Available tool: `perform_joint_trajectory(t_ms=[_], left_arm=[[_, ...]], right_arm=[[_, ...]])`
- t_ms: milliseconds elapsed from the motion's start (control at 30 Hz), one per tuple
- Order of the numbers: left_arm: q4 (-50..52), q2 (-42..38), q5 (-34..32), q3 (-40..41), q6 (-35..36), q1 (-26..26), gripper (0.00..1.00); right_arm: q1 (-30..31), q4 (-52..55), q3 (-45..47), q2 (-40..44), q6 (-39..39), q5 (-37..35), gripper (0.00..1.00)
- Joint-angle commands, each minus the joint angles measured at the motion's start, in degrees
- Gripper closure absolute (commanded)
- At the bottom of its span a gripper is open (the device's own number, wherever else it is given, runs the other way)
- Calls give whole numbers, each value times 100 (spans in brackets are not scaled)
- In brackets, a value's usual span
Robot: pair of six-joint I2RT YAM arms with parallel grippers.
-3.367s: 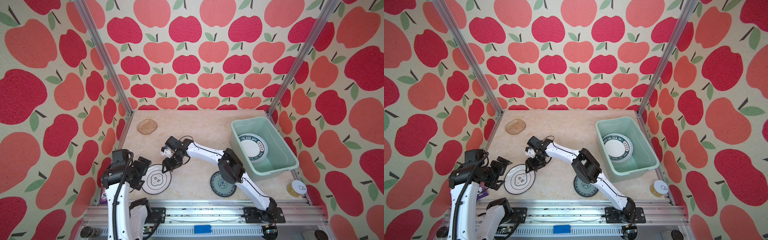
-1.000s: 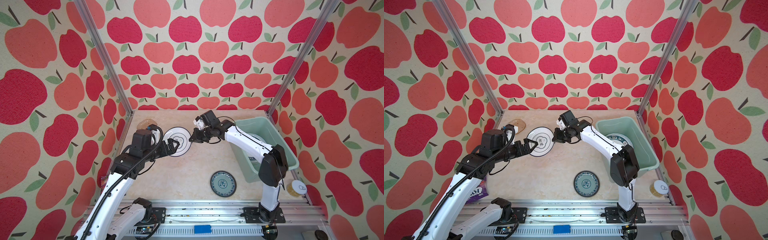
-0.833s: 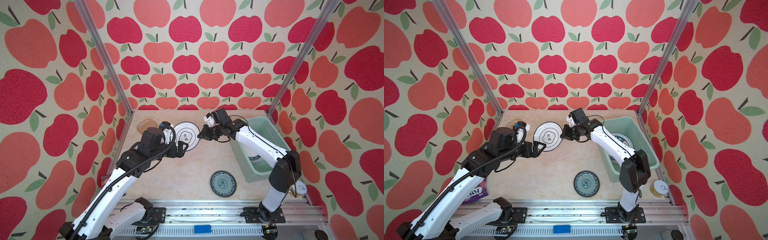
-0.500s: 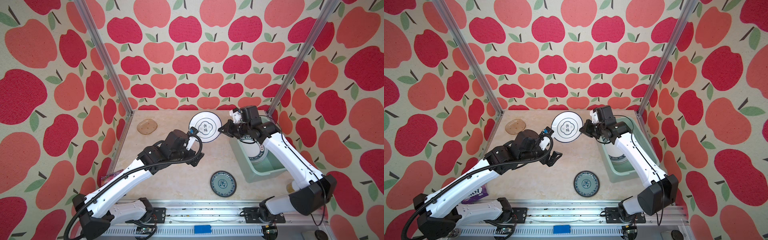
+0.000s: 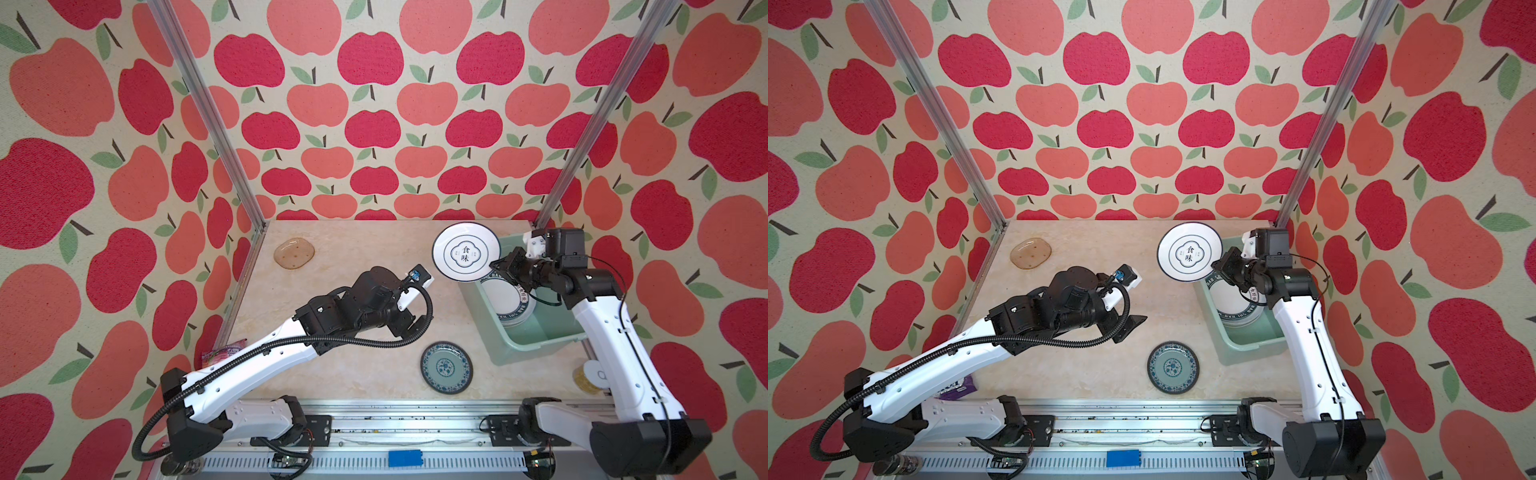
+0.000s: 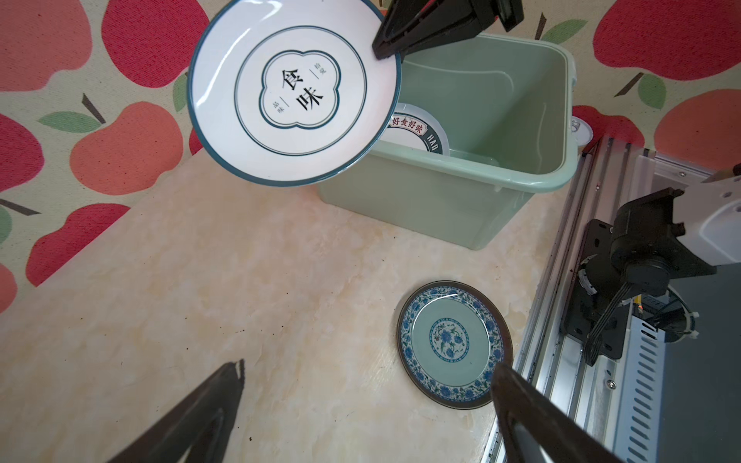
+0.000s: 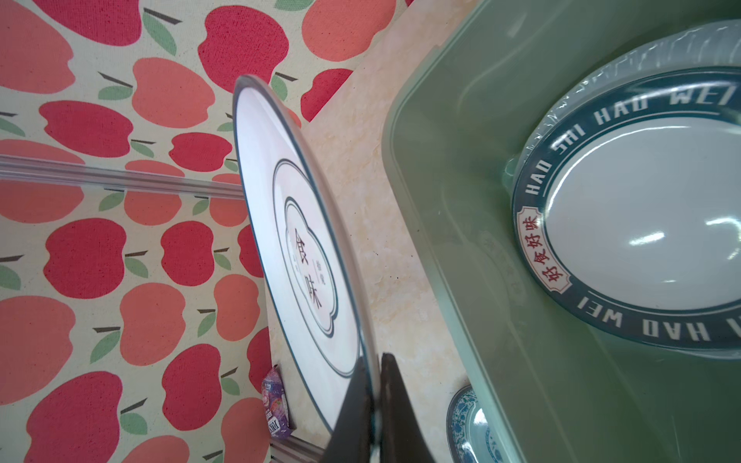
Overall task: Place the plates into the plastic bin on the countertop
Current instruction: Place the plate in the plastic bin.
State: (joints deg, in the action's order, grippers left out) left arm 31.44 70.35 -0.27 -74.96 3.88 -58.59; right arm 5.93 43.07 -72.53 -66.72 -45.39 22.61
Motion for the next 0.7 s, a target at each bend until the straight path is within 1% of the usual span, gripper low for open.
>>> perform_joint_trajectory(t_ms=[0, 67, 167, 267, 333, 533, 667], left_arm=[[37, 70, -201, -397, -256, -30, 1], [145, 100, -234, -573, -483, -30, 1], [231, 121, -245, -712, -633, -26, 1], [117, 135, -217, -597, -542, 2, 1], [-59, 171, -78, -490, -425, 77, 1], [-240, 476, 330, -722, -457, 329, 1], [-369, 580, 430, -788, -545, 350, 1]], right_arm=[[-474, -96, 221, 339, -98, 350, 100], [-860, -78, 378, 492, -115, 422, 100], [-1365, -118, 641, 694, -175, 611, 100], [-1843, -18, 778, 773, -52, 799, 100], [-2105, 76, 854, 783, 89, 862, 100], [-2625, 133, 1029, 674, 325, 1051, 100], [-2720, 178, 1070, 545, 516, 1016, 100]])
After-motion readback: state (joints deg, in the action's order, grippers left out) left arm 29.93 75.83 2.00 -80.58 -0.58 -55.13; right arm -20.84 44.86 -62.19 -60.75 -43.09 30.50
